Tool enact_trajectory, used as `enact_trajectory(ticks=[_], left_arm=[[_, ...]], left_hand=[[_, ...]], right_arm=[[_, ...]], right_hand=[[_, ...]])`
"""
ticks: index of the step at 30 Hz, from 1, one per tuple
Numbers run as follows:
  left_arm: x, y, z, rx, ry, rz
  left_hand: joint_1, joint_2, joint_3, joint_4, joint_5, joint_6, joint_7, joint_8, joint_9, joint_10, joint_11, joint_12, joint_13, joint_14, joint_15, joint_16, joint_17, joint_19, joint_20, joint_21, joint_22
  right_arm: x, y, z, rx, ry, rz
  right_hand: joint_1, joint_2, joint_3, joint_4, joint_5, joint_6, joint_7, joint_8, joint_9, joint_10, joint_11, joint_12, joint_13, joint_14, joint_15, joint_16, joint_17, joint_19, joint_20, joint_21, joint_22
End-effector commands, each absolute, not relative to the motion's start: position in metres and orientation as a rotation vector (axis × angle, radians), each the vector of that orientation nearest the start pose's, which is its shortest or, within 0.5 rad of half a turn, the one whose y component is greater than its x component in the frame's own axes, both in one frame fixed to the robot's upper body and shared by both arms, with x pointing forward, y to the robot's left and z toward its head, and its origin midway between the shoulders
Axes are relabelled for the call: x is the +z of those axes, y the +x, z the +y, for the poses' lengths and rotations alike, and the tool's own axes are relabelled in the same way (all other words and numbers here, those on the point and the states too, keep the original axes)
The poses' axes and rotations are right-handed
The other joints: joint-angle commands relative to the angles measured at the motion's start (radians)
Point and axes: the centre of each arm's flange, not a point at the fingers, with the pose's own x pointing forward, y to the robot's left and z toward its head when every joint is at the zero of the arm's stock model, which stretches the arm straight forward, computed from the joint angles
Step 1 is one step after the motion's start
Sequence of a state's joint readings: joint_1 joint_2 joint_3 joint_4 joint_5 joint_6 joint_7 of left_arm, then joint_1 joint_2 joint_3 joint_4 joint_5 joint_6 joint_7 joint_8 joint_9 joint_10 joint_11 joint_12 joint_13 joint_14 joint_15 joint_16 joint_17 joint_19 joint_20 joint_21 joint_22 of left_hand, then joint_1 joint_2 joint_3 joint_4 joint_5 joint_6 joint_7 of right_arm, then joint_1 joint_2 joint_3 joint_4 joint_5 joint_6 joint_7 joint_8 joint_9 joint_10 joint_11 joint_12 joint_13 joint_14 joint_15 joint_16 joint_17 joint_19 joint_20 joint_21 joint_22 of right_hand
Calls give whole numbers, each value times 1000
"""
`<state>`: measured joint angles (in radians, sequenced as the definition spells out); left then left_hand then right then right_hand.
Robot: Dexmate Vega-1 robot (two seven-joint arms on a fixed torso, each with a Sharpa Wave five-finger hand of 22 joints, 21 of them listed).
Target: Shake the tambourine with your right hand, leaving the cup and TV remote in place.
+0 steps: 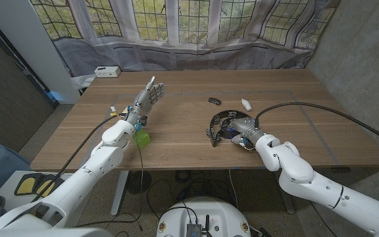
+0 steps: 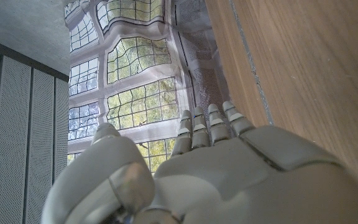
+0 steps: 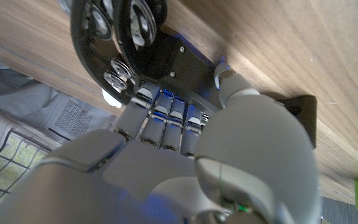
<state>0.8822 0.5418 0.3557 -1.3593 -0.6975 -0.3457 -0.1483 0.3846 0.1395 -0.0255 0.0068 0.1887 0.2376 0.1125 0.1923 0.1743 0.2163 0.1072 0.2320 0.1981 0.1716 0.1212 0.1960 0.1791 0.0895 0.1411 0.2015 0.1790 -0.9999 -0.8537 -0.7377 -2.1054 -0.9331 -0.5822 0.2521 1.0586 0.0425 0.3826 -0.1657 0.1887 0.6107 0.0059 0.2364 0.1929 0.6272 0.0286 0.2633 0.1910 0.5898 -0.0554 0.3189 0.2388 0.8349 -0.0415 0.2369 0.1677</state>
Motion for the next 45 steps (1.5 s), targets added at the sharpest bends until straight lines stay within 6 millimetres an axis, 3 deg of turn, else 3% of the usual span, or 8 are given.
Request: enact_trajectory(ticks=[1, 10, 17, 22, 26, 31, 42, 45], left_arm=[[-23, 633, 285, -323, -45, -658], [-25, 632, 285, -314, -52, -657], [-25, 631, 285, -308, -58, -657], [-26, 631, 283, -311, -62, -655], [-26, 631, 282, -311, -66, -659], [-27, 629, 280, -314, -69, -662], [-27, 623, 278, -313, -62, -664], [-27, 621, 278, -313, -59, -663]], left_hand=[[10, -2, 4, -1, -2, 9, 1, 0, 6, 7, 4, -5, 1, 12, 3, -3, 4, 3, 4, 1, 3], [10, -2, 5, -2, -2, 10, 2, 0, 6, 7, 3, -6, 1, 11, 2, -3, 4, 4, 4, 1, 3], [10, -2, 6, -2, -2, 13, 1, 1, 6, 8, 4, -6, 1, 12, 3, -3, 4, 4, 3, 1, 3], [10, -2, 7, -2, -2, 16, 1, 1, 6, 8, 2, -7, 1, 13, 3, -3, 4, 4, 3, 1, 3], [10, -2, 7, -2, -2, 17, 1, 1, 6, 8, 1, -7, 1, 13, 3, -3, 4, 4, 4, 1, 3], [9, -2, 8, -2, -3, 20, 0, 2, 6, 8, 4, -7, 1, 12, 4, -3, 4, 4, 3, 1, 3], [9, -2, 9, -3, -3, 22, 1, 2, 6, 10, 3, -7, 1, 14, 2, -3, 4, 4, 3, 1, 3], [9, -2, 10, -3, -3, 24, 2, 2, 6, 12, 4, -7, 1, 14, 2, -3, 4, 4, 3, 1, 3]], right_arm=[[-94, 543, -174, 44, -1720, -365], [-96, 549, -177, 26, -1726, -373], [-97, 550, -179, 38, -1727, -380], [-95, 547, -180, 38, -1717, -391], [-93, 544, -182, 29, -1704, -408], [-91, 538, -184, 2, -1700, -435], [-82, 525, -184, -40, -1702, -465], [-81, 524, -184, -49, -1703, -455]], right_hand=[[35, 9, 7, -8, 0, 28, -7, 8, 5, 16, -7, 9, 2, 16, -7, 11, 7, 15, -5, 2, 3], [118, 43, 3, -8, -8, 112, -39, 21, 7, 87, -30, 15, 3, 92, -62, 57, 35, 80, -55, 15, 7], [169, 81, 2, -2, -5, 188, -70, 35, 8, 160, -53, 26, 4, 188, -121, 105, 63, 144, -87, 42, 14], [220, 88, -20, -6, -3, 263, -86, 53, 13, 234, -72, 44, 11, 254, -149, 155, 109, 167, -99, 61, 21], [259, 83, -44, -6, -1, 340, -95, 80, 24, 315, -73, 74, 20, 342, -178, 193, 135, 215, -105, 98, 29], [273, 90, -51, 2, 1, 379, -93, 95, 29, 366, -80, 95, 27, 393, -178, 195, 134, 246, -111, 126, 33], [279, 96, -55, 5, 1, 385, -80, 96, 31, 375, -68, 97, 29, 403, -173, 184, 132, 243, -106, 134, 34], [271, 107, -56, 16, 0, 380, -76, 93, 32, 374, -66, 96, 29, 408, -165, 179, 130, 241, -100, 138, 34]])
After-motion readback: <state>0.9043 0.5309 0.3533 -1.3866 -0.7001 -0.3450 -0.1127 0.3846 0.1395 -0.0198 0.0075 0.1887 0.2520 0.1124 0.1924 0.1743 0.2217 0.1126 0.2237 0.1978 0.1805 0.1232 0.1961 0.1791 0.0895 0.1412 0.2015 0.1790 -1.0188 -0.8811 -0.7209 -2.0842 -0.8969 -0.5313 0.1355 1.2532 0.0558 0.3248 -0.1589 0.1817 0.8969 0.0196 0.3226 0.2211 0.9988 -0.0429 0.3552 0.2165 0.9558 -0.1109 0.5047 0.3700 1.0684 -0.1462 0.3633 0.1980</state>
